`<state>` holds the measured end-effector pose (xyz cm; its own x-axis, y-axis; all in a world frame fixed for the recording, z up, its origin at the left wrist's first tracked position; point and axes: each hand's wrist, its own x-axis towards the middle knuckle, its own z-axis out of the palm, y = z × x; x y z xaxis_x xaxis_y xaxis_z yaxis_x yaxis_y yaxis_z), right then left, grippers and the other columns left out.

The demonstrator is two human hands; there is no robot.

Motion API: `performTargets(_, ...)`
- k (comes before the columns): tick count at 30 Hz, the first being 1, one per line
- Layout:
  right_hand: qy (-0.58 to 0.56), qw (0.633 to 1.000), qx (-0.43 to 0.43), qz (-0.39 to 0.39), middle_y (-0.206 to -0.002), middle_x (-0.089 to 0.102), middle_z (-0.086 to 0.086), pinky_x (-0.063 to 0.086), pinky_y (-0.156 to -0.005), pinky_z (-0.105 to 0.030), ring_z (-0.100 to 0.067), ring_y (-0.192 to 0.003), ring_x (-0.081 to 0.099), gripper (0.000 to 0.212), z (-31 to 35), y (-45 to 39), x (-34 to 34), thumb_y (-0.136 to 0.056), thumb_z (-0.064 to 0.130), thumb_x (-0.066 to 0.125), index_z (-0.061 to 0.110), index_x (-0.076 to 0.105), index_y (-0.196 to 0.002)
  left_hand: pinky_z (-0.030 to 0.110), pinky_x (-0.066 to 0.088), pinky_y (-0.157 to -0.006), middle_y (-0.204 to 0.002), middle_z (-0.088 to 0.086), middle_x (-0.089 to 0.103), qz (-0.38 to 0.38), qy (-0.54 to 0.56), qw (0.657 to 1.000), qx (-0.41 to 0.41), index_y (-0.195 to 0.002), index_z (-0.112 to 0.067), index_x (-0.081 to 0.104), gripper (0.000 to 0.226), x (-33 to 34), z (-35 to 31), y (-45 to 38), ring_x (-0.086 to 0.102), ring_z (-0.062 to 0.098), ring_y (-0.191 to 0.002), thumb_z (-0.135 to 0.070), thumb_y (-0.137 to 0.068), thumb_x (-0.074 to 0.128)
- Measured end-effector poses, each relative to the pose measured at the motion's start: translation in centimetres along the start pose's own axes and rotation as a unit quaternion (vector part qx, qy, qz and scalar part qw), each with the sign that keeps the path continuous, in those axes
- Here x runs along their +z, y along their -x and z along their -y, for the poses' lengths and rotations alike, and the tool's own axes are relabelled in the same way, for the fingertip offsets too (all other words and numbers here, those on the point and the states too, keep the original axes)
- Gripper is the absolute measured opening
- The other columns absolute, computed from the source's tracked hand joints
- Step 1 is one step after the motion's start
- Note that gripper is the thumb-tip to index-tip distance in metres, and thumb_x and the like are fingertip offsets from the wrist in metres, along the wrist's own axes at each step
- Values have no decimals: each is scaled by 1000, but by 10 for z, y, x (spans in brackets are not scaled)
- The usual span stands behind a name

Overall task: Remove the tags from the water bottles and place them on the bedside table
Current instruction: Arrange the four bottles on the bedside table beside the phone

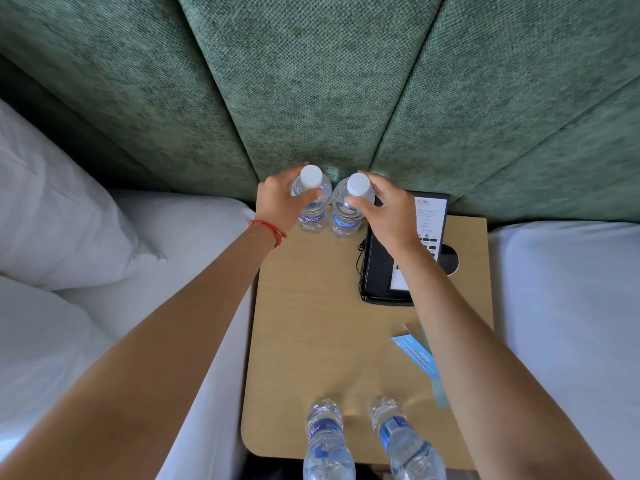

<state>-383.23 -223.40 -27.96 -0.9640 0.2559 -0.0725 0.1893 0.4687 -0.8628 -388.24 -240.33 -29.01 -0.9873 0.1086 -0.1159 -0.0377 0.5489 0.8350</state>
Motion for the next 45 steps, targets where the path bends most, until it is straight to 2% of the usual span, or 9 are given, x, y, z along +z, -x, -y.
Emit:
performTargets(3,6,1000,0,10,-116,66,-12,48,-95,-36,-21,-108,61,46,-1,-1,0,-75,16,75,5,61,-117,17,41,-84,-111,8,68,4,3,1000,-2,-116,-9,62,44,0,1,-2,59,17,-105,-17,-74,75)
performTargets(6,13,1000,-2,12,-115,66,-13,48,-94,-40,-23,-108,61,46,-2,-2,0,-75,17,74,4,60,-118,21,43,-83,-107,8,69,14,-6,1000,5,-114,-9,63,43,-2,3,-4,61,19,-101,-18,-74,75)
performTargets(10,13,1000,-2,10,-114,66,-12,48,-93,-40,-22,-106,61,45,-2,-4,1,-78,17,72,5,60,-119,16,41,-82,-107,6,69,21,-13,1000,13,-113,-11,64,43,-4,4,-6,58,12,-97,-18,-73,76)
performTargets(17,6,1000,-5,5,-116,66,-10,47,-95,-38,-20,-109,60,43,-3,-2,2,-78,16,71,7,60,-118,24,47,-86,-106,7,69,43,-29,998,22,-112,-10,65,41,-9,5,-9,61,16,-96,-16,-73,76)
performTargets(26,11,1000,-17,-4,-120,64,-12,47,-96,-39,-23,-113,59,43,-7,-1,3,-81,17,69,5,59,-121,16,43,-79,-103,9,70,44,-26,998,36,-110,-9,65,39,-8,7,-6,57,10,-90,-13,-73,76)
performTargets(30,19,1000,-17,-4,-119,65,-12,47,-95,-37,-23,-112,59,44,-8,-1,4,-81,19,69,6,58,-121,29,47,-90,-108,9,68,39,-11,999,30,-112,-10,64,41,-7,8,-3,59,15,-98,-14,-73,75)
performTargets(36,0,1000,9,16,-124,61,-11,43,-101,-39,-21,-117,55,49,-11,1,3,-81,19,69,5,54,-125,23,42,-95,-116,2,64,21,30,999,-10,-118,-12,61,47,-4,10,4,57,17,-112,-12,-72,75)
performTargets(43,-52,995,83,-6,-131,56,-4,40,-100,-26,-19,-118,53,53,-17,40,-15,-80,26,71,12,53,-128,24,43,-81,-118,10,63,-38,64,996,-40,-122,-12,58,48,-2,7,54,53,31,-107,-14,-76,73)
performTargets(45,-62,994,92,-1,-132,56,-3,38,-98,-20,-15,-119,51,50,-15,58,-24,-81,26,69,13,54,-127,16,41,-81,-111,-1,63,-45,102,993,-49,-118,-13,60,42,-2,2,76,55,23,-104,-13,-78,71)
